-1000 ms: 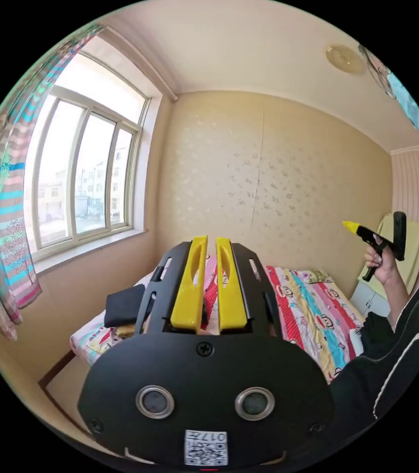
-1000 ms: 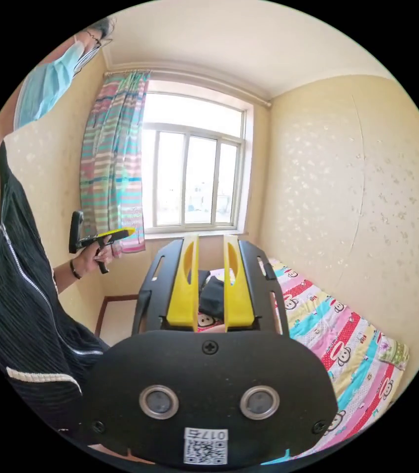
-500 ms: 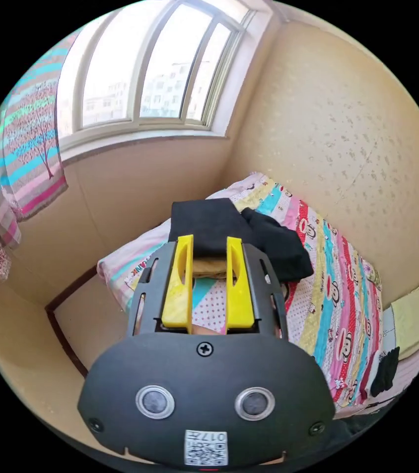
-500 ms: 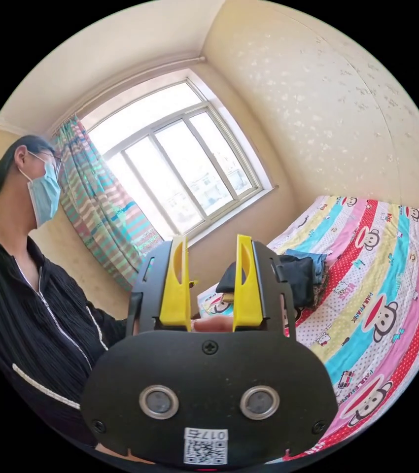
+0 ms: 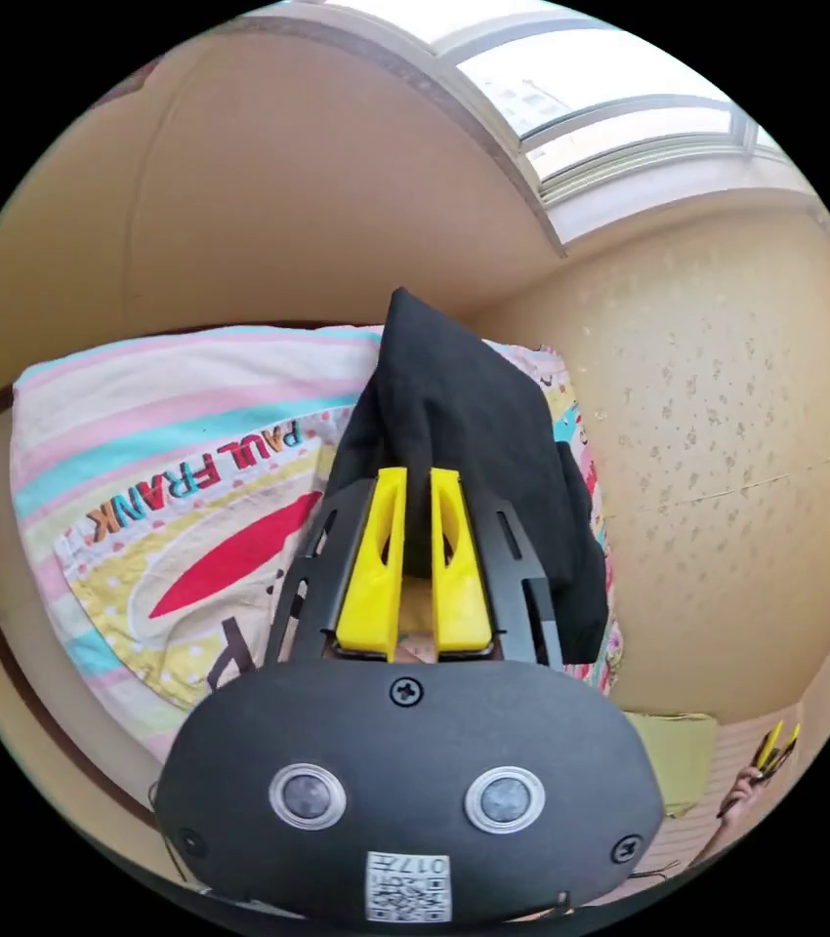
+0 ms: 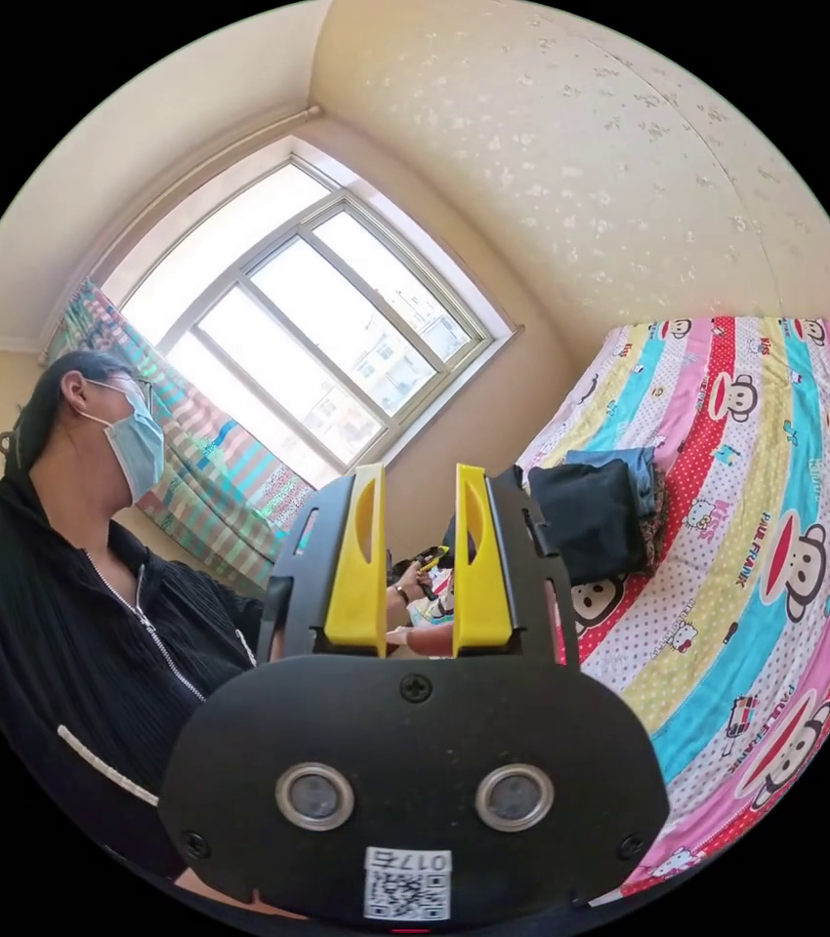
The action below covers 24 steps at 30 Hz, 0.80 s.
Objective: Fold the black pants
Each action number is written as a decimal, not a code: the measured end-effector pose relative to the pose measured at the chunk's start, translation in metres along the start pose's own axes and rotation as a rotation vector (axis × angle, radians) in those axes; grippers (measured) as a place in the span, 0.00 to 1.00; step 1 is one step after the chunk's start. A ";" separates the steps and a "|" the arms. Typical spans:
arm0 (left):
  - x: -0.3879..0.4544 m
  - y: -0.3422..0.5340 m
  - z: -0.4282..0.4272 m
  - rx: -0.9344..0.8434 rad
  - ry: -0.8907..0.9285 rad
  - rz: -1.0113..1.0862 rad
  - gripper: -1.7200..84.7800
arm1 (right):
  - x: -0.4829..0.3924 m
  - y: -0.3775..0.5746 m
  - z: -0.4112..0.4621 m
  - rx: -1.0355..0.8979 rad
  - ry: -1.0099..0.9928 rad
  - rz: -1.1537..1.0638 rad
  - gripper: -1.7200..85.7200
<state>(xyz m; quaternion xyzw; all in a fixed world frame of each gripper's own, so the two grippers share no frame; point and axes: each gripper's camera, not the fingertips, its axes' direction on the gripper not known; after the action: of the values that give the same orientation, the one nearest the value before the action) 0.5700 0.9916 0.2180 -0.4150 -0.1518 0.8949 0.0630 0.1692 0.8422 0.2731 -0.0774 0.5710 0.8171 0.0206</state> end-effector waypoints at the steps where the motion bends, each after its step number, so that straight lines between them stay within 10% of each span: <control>1: 0.001 -0.006 -0.006 -0.030 0.052 -0.007 0.07 | 0.001 -0.002 -0.003 -0.008 -0.023 0.003 0.13; 9: 0.158 -0.034 -0.073 -0.147 0.415 0.547 0.03 | -0.013 -0.013 -0.041 -0.046 -0.142 0.011 0.13; 24: 0.510 0.178 -0.246 -0.374 1.497 1.260 0.01 | -0.092 0.040 -0.169 -0.109 0.354 -0.300 0.22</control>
<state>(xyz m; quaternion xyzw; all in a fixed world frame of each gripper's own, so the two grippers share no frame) 0.4290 0.9989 -0.3586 -0.8805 0.0367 0.2342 -0.4105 0.2729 0.6750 0.2670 -0.3046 0.5027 0.8082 0.0372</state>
